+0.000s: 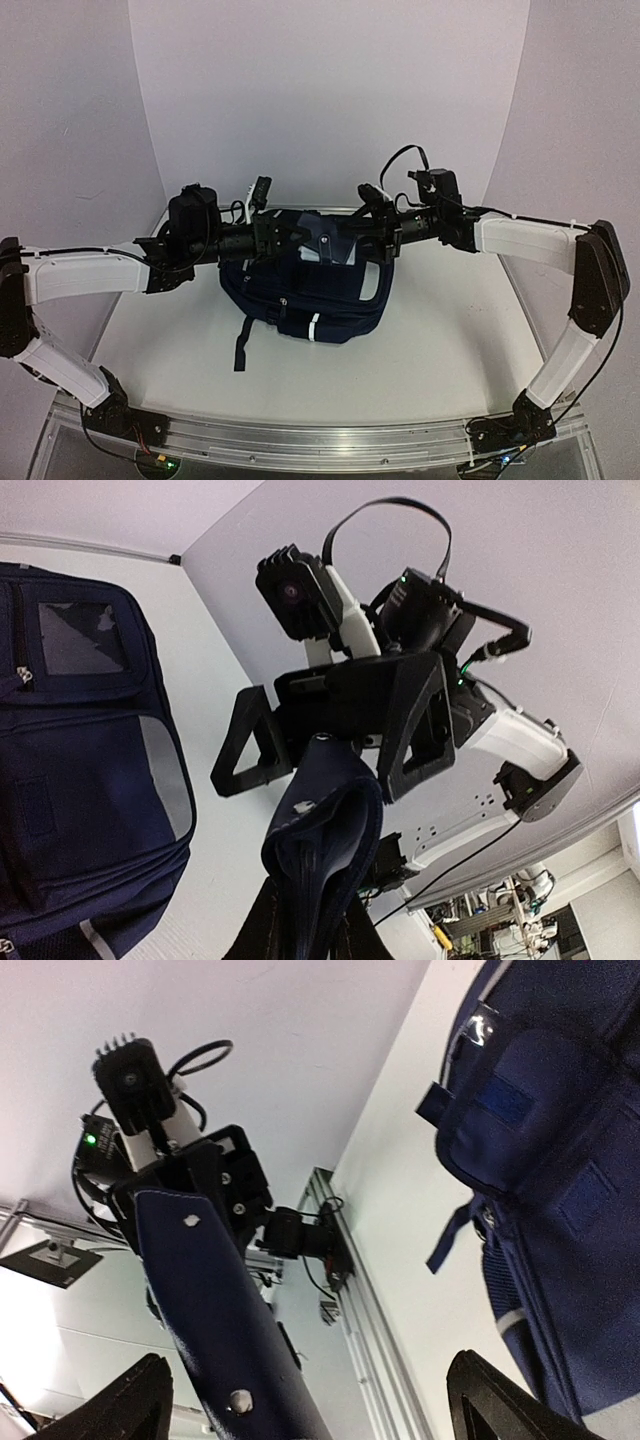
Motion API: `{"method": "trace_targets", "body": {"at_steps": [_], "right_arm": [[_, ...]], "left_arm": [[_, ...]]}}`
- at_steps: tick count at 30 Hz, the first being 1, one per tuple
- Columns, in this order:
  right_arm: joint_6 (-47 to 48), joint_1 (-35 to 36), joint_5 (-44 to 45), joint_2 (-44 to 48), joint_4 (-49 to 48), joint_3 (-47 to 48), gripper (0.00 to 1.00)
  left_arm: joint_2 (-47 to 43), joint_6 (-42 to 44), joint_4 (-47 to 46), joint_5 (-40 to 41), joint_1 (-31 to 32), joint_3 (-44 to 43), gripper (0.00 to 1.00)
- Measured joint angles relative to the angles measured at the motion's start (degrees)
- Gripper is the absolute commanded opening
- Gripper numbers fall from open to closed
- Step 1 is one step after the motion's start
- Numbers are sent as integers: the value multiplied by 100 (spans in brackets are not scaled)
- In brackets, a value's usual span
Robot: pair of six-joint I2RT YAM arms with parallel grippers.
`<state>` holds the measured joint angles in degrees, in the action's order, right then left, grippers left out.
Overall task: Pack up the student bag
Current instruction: Pick up the personal item from the center of the board.
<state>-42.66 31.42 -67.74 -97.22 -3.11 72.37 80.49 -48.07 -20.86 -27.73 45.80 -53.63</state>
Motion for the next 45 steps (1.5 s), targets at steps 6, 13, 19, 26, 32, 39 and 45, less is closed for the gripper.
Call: {"method": "trace_targets", "body": {"at_steps": [6,13,19,26,32,39,45], "right_arm": [[-1713,56,-149,12,-2058,-541,88],[-2485,35,-127,16,-2937,-676,68],[-2684,33,-15,16,-3078,-784,59],[-2772,-6,122,0,-3131,-840,44],[-2841,15,156,-80,-3176,-866,41],[-2934,44,178,-189,-3205,-869,32],[-2963,16,188,-231,-3223,-869,23]], "left_arm": [[409,-661,-857,148,-18,58,0],[739,-1196,-1437,199,-24,82,3],[835,-1393,-1535,179,-22,54,9],[993,-1418,-1365,127,-22,-239,18],[1116,-1421,-1083,176,-24,-397,35],[1178,-1385,-863,179,-22,-415,46],[1178,-1334,-860,116,-23,-415,60]]}}
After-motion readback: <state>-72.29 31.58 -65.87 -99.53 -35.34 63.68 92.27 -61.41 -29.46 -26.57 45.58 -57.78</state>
